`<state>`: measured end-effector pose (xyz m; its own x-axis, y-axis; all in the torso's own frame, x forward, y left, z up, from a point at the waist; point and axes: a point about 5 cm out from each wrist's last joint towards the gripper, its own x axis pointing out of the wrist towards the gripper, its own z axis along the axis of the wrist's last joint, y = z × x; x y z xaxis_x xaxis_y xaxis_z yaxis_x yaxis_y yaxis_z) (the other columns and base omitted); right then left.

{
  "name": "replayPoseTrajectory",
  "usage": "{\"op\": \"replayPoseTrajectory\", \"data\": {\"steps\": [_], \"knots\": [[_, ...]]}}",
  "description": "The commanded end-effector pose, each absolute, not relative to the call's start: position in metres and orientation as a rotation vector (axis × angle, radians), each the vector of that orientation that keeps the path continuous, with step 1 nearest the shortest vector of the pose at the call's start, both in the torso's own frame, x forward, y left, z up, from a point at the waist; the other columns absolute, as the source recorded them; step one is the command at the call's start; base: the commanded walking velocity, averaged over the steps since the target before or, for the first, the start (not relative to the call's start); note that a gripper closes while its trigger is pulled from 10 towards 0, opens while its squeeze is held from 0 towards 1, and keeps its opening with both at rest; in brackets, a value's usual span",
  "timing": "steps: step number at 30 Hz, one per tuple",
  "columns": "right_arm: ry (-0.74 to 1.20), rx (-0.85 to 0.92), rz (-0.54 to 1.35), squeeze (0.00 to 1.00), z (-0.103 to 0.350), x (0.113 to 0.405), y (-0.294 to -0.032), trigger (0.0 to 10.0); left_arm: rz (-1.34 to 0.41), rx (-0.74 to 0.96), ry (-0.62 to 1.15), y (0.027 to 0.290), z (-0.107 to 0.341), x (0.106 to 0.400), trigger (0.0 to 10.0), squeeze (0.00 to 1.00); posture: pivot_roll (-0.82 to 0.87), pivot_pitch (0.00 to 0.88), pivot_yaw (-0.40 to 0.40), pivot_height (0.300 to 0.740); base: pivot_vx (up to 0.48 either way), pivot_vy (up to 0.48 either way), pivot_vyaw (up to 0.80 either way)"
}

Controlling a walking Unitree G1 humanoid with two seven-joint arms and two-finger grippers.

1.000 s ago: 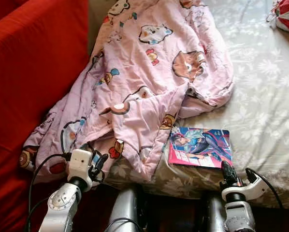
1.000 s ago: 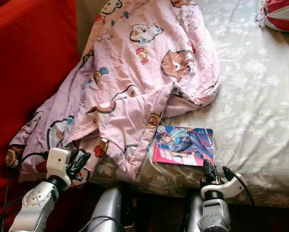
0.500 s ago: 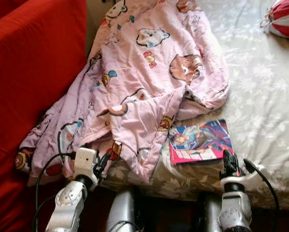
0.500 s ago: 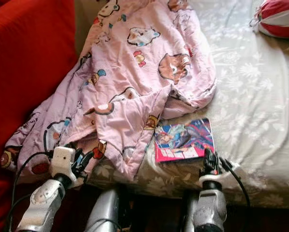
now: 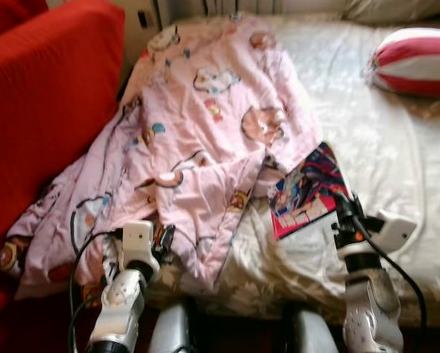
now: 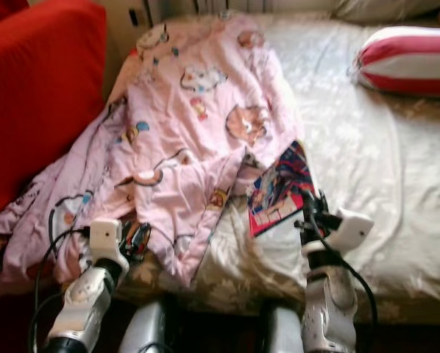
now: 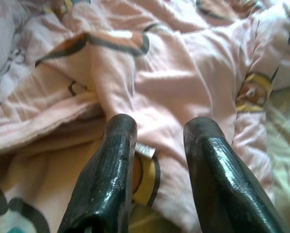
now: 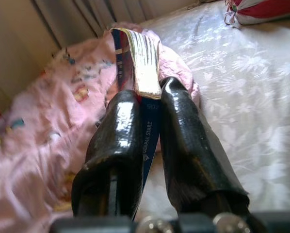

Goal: Clean up the room

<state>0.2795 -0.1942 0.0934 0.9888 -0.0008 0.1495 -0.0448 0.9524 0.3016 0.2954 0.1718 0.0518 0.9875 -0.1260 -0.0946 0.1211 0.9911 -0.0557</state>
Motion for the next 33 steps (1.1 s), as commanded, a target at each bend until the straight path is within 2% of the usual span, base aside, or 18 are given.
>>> {"op": "replayPoseTrajectory", "data": {"steps": [1, 6, 11, 18, 24, 33], "knots": [[-0.159, 0.259, 0.045, 0.00, 0.099, 0.280, -0.191, 10.0, -0.097, -0.069, 0.103, 0.174, 0.048, 0.295, 10.0, 0.00, 0.01, 0.039, 0.021, 0.601, 0.000, 0.000, 0.00], [-0.120, 0.199, 0.040, 0.00, 0.098, 0.283, -0.195, 10.0, -0.080, -0.077, 0.093, 0.173, 0.048, 0.296, 10.0, 0.00, 0.02, 0.028, 0.004, 0.606, 0.000, 0.000, 0.00], [-0.065, 0.248, -0.045, 0.00, 0.086, 0.286, -0.199, 10.0, -0.062, -0.081, 0.105, 0.176, 0.041, 0.291, 10.0, 0.00, 0.02, 0.021, 0.007, 0.651, 0.000, 0.000, 0.00], [0.003, 0.254, -0.053, 0.00, 0.068, 0.276, -0.194, 10.0, -0.050, -0.090, 0.111, 0.178, 0.039, 0.291, 10.0, 0.00, 0.02, 0.016, 0.010, 0.701, 0.000, 0.000, 0.00], [0.004, 0.257, -0.068, 0.00, 0.067, 0.279, -0.196, 10.0, -0.043, -0.091, 0.107, 0.180, 0.040, 0.293, 10.0, 0.00, 0.03, 0.031, 0.004, 0.740, 0.000, 0.000, 0.00], [-0.001, 0.260, -0.071, 0.00, 0.072, 0.287, -0.195, 10.0, -0.031, -0.082, 0.108, 0.187, 0.039, 0.291, 10.0, 0.00, 0.03, 0.060, 0.004, 0.740, 0.000, 0.000, 0.00]]}}
